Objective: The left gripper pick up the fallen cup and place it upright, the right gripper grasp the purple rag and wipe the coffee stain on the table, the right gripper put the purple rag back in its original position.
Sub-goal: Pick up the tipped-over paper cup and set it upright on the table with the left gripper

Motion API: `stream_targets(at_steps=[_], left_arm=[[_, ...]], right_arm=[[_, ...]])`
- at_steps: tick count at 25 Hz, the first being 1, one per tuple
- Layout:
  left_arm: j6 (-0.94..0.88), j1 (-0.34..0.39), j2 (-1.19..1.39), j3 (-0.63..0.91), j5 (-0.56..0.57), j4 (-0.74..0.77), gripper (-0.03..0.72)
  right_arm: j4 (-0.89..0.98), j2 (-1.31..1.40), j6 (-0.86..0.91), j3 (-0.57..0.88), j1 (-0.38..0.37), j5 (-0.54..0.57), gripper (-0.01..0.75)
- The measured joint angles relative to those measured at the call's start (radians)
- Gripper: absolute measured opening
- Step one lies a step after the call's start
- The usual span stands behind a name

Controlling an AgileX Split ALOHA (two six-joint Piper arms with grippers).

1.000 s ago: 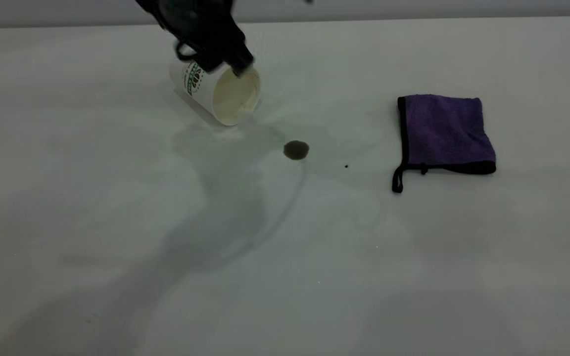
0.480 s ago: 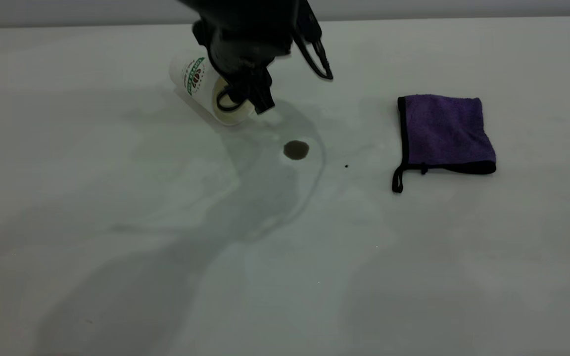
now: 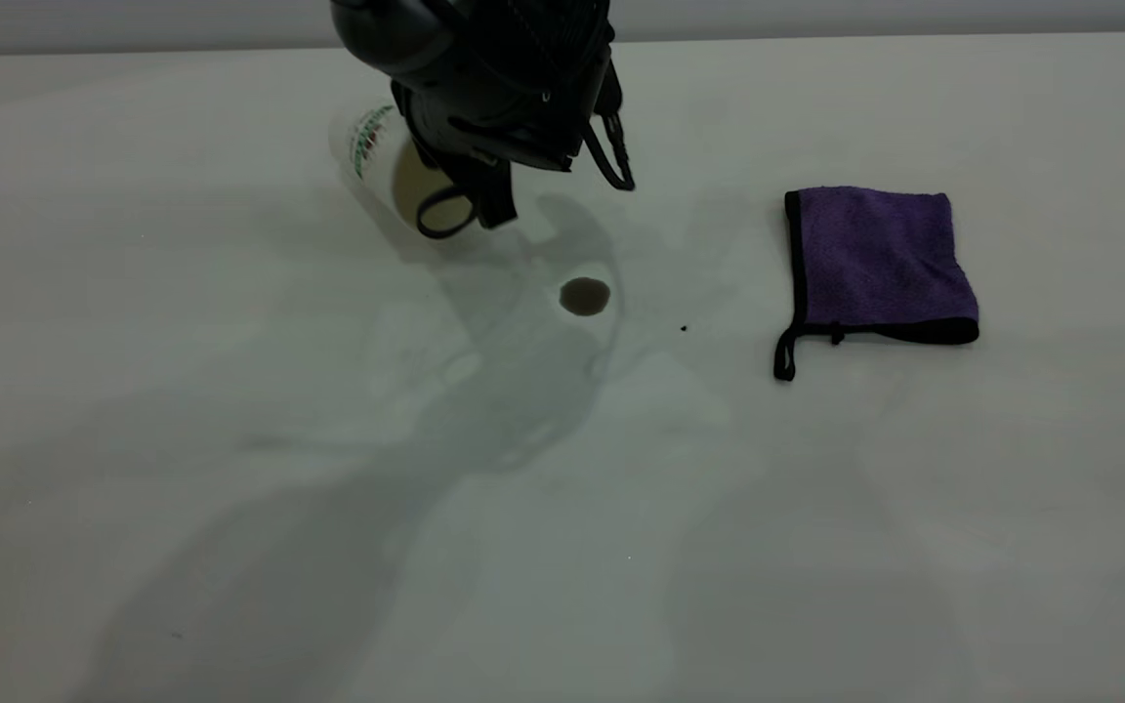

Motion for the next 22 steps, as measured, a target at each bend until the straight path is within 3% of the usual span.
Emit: stream_targets(at_steps=[3, 7, 13, 22], left_arm=[[0.054, 0.000, -0.059, 0.000, 0.009, -0.075, 0.018], [0.248, 0.029, -0.221, 0.000, -0.052, -0.346, 0.015], [0.545, 0.181, -0.402, 0.000, -0.113, -0.832, 0.015], [0.891, 0.377, -0.364, 0.000, -0.151, -1.459, 0.015]], right_arm=[[0.000, 0.000, 0.000, 0.000, 0.000, 0.000, 0.588], [0.000, 0.000, 0.000, 0.000, 0.000, 0.000, 0.588], [0.000, 0.000, 0.000, 0.000, 0.000, 0.000, 0.588], [0.000, 0.000, 0.000, 0.000, 0.000, 0.000, 0.588]])
